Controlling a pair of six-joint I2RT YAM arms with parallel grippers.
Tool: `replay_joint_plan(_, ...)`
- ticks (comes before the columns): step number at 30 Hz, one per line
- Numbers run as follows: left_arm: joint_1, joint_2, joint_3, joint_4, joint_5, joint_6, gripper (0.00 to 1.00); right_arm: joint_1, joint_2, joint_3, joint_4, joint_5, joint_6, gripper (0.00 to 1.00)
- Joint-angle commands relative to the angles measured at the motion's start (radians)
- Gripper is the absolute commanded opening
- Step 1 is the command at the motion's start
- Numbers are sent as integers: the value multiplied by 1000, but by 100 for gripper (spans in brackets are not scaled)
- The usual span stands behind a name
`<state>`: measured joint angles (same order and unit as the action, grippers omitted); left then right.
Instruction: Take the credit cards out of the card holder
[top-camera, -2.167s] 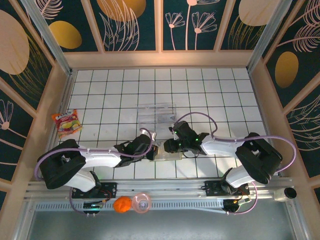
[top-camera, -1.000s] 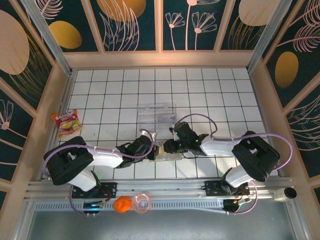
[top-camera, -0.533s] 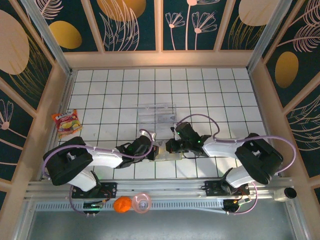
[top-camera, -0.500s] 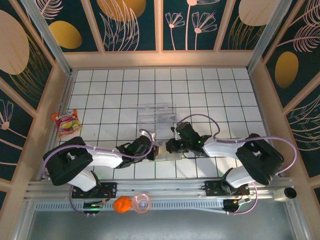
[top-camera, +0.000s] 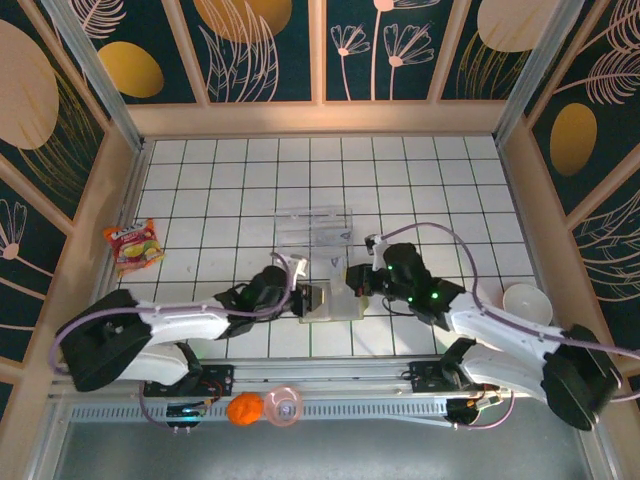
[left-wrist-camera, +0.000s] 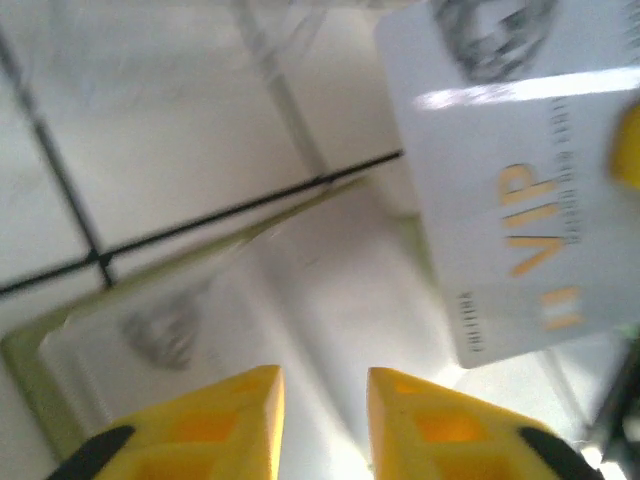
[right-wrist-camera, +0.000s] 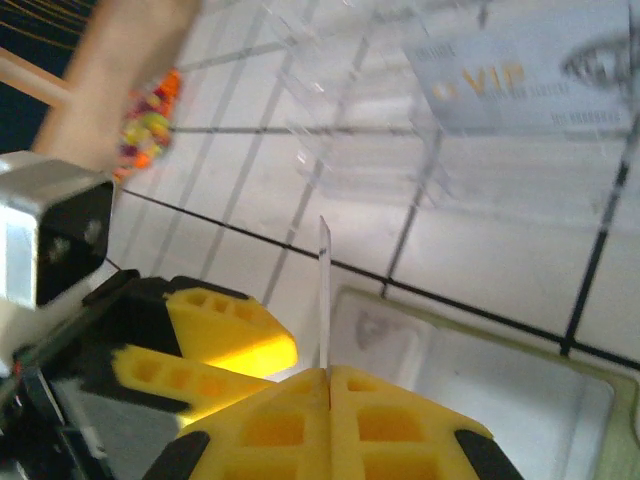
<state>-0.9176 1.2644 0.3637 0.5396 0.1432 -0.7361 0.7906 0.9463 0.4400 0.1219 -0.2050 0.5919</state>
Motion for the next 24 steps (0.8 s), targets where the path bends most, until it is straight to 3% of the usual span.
replay_joint_plan(1,58,-67,-80,261,177,-55,43,-7,-61,-31,74,5,-6,0)
replay_joint_plan(5,73,-108,-139,449,237,-116,52,-7,-86,-56,183,-79,41,0)
replay_joint_plan(11,87,-116,-180,573,274,-166,52,-5,-98,-74,297,-175,90,0)
replay_joint_plan(19,87,-122,-170,570,287,-166,40,39,-41,-65,368,-215,101,0)
replay_joint_plan(24,86,-118,-160,574,307,-176,26,65,10,-49,376,-196,86,0)
